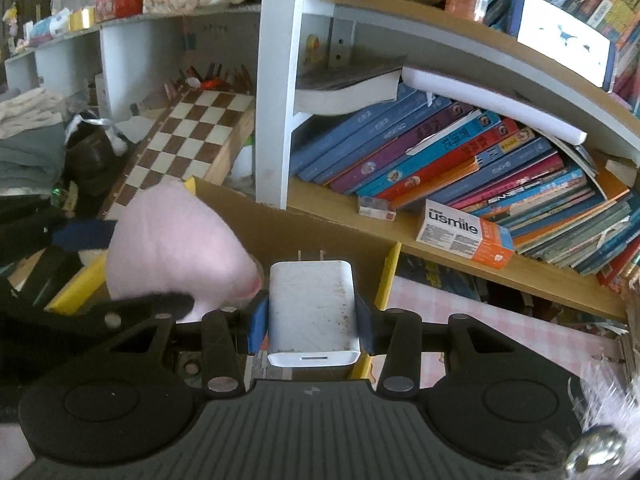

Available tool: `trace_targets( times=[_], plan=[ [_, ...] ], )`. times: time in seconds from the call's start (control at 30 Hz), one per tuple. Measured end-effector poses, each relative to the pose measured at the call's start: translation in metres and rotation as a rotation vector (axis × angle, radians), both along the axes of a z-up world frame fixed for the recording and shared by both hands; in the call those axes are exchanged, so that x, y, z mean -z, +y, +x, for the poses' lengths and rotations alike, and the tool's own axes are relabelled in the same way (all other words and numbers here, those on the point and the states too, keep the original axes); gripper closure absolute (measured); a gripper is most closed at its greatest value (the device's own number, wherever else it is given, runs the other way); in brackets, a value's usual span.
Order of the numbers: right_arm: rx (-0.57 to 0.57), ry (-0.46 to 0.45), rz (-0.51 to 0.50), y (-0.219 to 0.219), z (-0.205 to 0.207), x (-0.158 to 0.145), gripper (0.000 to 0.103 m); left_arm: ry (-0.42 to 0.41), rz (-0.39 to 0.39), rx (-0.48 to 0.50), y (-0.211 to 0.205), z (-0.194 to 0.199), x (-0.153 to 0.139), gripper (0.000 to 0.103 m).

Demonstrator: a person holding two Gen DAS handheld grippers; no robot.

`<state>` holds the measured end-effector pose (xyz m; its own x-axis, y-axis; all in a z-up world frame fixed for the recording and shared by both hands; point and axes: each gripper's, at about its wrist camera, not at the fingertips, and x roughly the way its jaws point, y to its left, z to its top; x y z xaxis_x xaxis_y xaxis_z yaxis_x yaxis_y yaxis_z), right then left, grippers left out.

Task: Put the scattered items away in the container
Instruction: 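Carry the pig in the left gripper while the right gripper carries the charger to the yellow box, then lower the pig and charger into the yellow box and open both grippers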

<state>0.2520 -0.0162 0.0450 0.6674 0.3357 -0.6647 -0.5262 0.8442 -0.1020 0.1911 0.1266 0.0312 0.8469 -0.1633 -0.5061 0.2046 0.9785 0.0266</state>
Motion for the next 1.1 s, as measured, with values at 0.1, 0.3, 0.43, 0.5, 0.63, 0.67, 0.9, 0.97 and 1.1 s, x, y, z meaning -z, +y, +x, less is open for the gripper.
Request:
trace_targets(
  times=[0.1, 0.3, 0.43, 0.5, 0.63, 0.67, 0.9, 0.97, 1.1],
  plan=[
    [-0.001, 0.019, -0.009, 0.006, 0.014, 0.009, 0.061, 0.029, -0.007, 0.000, 0.002, 0.010, 0.009, 0.043],
    [-0.008, 0.048, -0.031, 0.016, 0.037, 0.027, 0.062, 0.082, -0.014, 0.002, 0.006, 0.026, 0.025, 0.043],
    [-0.005, 0.075, -0.046, 0.021, 0.052, 0.040, 0.062, 0.107, -0.024, -0.002, 0.009, 0.034, 0.034, 0.043],
    [-0.005, 0.087, -0.052, 0.022, 0.059, 0.046, 0.062, 0.117, -0.027, -0.006, 0.010, 0.037, 0.037, 0.043],
    [-0.003, 0.106, -0.064, 0.024, 0.071, 0.056, 0.062, 0.139, -0.031, -0.014, 0.012, 0.044, 0.044, 0.042],
    [-0.002, 0.110, -0.066, 0.025, 0.074, 0.059, 0.062, 0.144, -0.032, -0.016, 0.013, 0.046, 0.046, 0.042],
    [-0.029, 0.112, -0.081, 0.033, 0.084, 0.067, 0.061, 0.170, -0.033, -0.032, 0.016, 0.052, 0.055, 0.040],
    [-0.036, 0.118, -0.082, 0.035, 0.087, 0.067, 0.062, 0.171, -0.035, -0.039, 0.017, 0.053, 0.056, 0.039],
    [-0.049, 0.109, -0.083, 0.040, 0.092, 0.066, 0.061, 0.173, -0.037, -0.051, 0.021, 0.053, 0.056, 0.035]
  ],
)
